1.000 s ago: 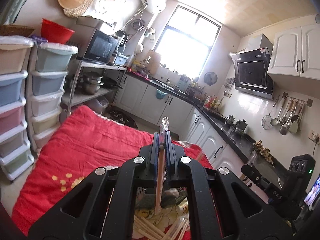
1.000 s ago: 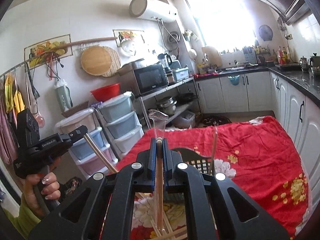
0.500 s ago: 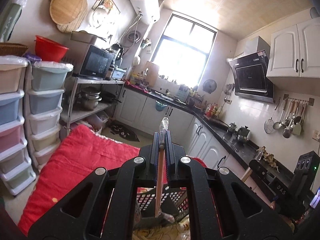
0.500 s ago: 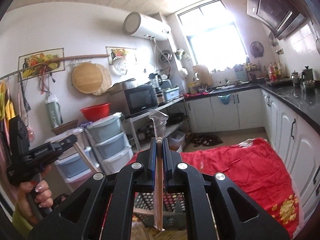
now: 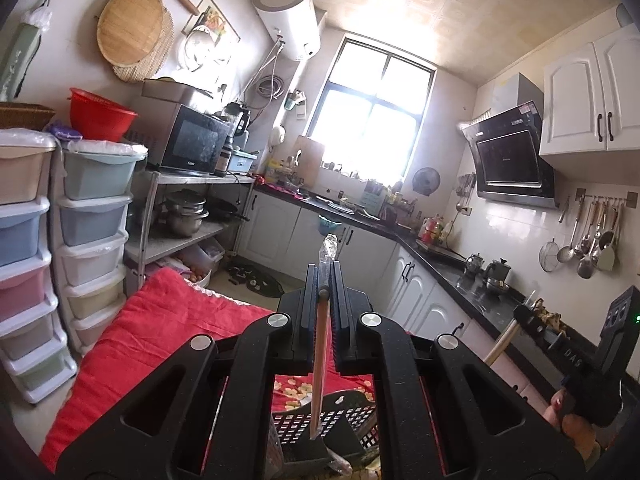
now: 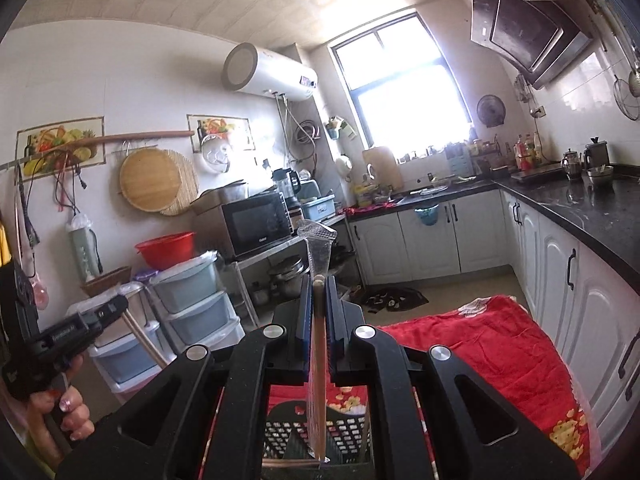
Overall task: Organize utensils
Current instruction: 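Lower both held chopsticks down into the caddy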
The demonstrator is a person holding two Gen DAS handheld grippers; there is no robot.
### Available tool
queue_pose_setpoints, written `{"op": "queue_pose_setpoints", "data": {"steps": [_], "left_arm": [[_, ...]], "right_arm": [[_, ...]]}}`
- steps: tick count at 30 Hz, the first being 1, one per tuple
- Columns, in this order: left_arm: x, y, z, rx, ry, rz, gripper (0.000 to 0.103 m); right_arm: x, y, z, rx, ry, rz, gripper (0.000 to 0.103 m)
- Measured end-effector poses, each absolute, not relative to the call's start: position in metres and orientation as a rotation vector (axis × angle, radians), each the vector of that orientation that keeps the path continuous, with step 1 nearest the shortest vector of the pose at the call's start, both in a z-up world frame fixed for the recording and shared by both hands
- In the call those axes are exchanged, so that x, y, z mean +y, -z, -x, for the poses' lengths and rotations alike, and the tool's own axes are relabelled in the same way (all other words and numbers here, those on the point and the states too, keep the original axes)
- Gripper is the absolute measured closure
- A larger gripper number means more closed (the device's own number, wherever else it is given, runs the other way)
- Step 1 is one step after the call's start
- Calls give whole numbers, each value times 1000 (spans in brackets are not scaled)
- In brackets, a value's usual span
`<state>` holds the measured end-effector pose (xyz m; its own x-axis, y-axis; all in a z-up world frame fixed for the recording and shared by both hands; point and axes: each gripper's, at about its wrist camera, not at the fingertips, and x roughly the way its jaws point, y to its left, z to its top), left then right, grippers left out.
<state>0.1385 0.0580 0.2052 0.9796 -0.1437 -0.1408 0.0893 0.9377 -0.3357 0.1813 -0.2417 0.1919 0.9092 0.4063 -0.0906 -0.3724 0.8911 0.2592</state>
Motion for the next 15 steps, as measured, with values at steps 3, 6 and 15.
{"op": "queue_pose_setpoints", "data": {"steps": [3,6,15], "left_arm": [[57,-200,-142,168,107,333,100],[53,-193,-142,160,89,325,100],[51,-173,-148,170,77,325,100]], "right_arm": [[-243,-191,-184,134,-397,-243,97],[-243,-188,-186,121,-386,-242,97],[-239,-170,-192,112,-364,-228,97]]}}
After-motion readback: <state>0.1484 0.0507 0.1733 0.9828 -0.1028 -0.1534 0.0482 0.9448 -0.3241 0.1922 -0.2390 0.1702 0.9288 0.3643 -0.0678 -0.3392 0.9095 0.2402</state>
